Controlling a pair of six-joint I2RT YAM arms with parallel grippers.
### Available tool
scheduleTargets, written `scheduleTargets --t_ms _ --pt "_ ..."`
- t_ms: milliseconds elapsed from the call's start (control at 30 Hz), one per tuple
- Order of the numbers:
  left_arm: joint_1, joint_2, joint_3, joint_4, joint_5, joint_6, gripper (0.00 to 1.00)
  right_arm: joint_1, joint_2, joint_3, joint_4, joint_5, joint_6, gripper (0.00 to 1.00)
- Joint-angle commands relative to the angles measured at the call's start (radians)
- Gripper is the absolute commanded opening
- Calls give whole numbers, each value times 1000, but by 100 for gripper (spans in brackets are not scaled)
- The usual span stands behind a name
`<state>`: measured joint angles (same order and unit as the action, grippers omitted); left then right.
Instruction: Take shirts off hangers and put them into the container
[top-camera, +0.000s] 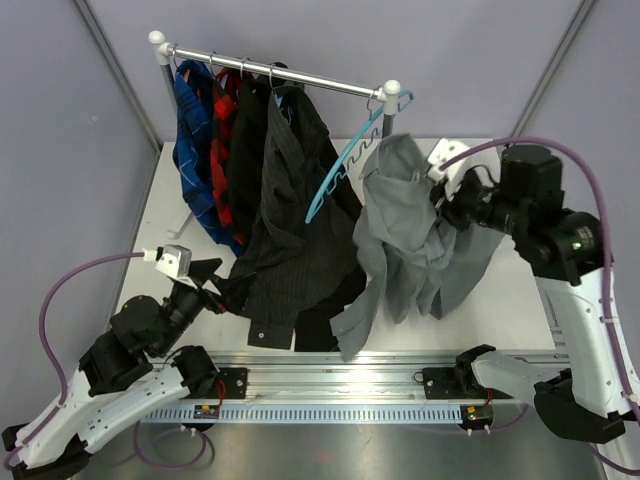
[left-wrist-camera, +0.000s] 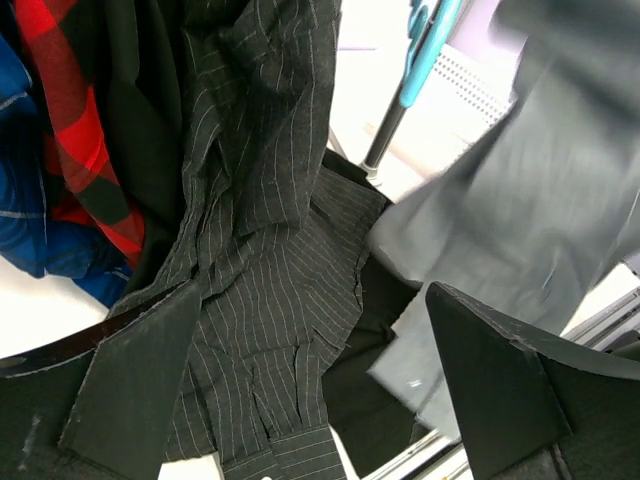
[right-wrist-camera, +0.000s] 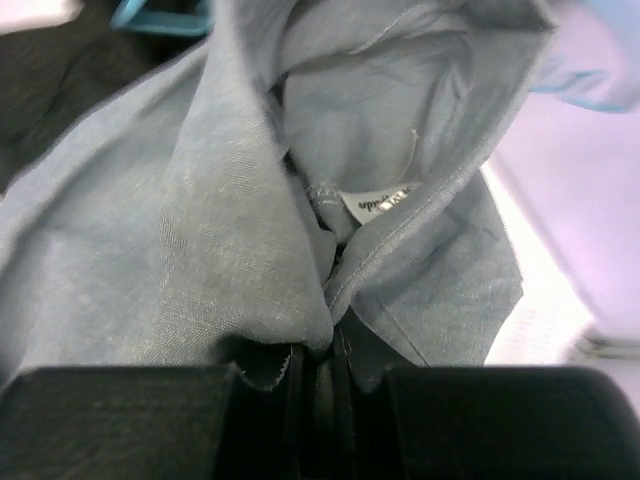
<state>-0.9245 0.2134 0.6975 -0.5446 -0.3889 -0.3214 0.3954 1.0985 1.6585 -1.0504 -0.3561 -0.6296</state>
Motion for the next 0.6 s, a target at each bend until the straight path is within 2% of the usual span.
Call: scheduleTargets --t_ms 0,133,300,567 --pt "3 15 43 32 -2 16 99 -24 47 206 95 229 151 0" --pt "3 -6 45 32 1 13 99 -52 157 465 200 413 218 0" --pt "3 -43 37 26 -4 8 99 -127 280 702 271 508 217 0" --pt "3 -57 36 9 -8 1 99 -386 526 1035 427 444 284 0"
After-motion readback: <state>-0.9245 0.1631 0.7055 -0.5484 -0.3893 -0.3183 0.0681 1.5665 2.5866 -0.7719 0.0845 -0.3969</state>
